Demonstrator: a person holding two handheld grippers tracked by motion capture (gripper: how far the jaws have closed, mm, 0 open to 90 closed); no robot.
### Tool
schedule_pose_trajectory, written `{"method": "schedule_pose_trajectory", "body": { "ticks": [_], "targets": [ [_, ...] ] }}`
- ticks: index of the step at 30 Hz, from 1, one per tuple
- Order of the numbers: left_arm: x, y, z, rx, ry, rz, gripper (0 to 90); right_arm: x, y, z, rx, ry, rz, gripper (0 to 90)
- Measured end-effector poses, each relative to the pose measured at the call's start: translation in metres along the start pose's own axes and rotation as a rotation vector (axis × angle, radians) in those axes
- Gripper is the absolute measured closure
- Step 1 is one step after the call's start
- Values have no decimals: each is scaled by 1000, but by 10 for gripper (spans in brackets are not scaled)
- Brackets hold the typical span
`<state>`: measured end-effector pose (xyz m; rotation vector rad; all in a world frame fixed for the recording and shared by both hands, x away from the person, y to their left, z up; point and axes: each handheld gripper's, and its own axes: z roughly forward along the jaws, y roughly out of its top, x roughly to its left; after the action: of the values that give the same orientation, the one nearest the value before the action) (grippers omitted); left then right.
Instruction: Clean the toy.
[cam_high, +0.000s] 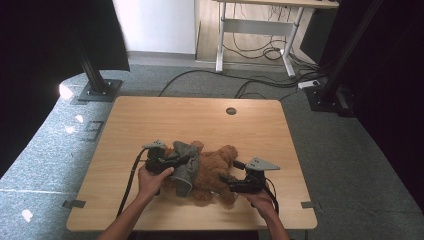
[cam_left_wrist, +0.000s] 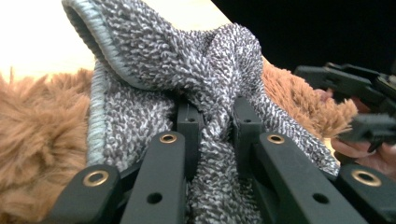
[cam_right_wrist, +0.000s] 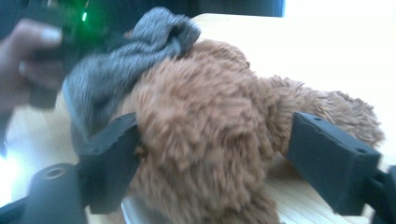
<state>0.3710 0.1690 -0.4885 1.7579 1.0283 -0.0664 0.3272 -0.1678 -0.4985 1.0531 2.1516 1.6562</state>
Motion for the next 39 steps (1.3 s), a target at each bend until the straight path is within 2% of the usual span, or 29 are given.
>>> {"method": "schedule_pose_trajectory", "body": {
  "ticks": [2, 6, 8, 12, 13, 16, 18, 20, 22, 23, 27, 31, 33, 35, 36, 39],
  "targets": [
    [-1, -2, 0, -6, 2, 1, 777, -1, 7, 7, -4, 0, 45, 145],
    [-1, -4, -1, -15, -5, -9, 777, 1, 21, 25, 57, -21, 60, 137],
    [-1, -5, -2, -17, -8, -8, 777, 0, 26, 35, 95, -34, 83, 138],
    [-1, -6, -2, -13, -11, -4, 777, 5, 21, 55, 210, -42, 66, 146],
    [-1, -7, -2, -14, -11, -2, 777, 7, 18, 58, 217, -43, 70, 174],
    [-2, -7, -3, -17, -25, -18, 775, 7, 13, 56, 201, -19, 72, 357],
    [-1, -5, -5, -18, -53, -36, 769, 9, 10, 54, 186, -2, 34, 460],
    [0, 1, -8, -5, -81, -60, 762, 10, 7, 51, 164, 0, 17, 521],
    [-1, 10, -8, -4, -96, -74, 762, 12, 4, 49, 127, -14, -19, 570],
    [-2, 13, -8, 2, -96, -71, 762, 14, 4, 48, 105, -40, -52, 593],
    [-10, 37, -4, 2, -103, -46, 762, 15, 8, 53, 51, -103, -126, 641],
    [-15, 62, 4, -11, -91, -29, 761, 8, 18, 66, -2, -166, -159, 658],
    [-16, 69, 8, -8, -84, -26, 761, 2, 21, 71, -18, -184, -156, 658],
    [-17, 72, 12, -7, -81, -25, 760, -1, 21, 73, -36, -188, -161, 659],
    [-17, 72, 13, -8, -83, -25, 760, -1, 19, 72, -38, -172, -159, 659],
    [-19, 72, 18, 2, -89, -25, 760, 4, 11, 66, -44, -142, -203, 666]
  ]
}}
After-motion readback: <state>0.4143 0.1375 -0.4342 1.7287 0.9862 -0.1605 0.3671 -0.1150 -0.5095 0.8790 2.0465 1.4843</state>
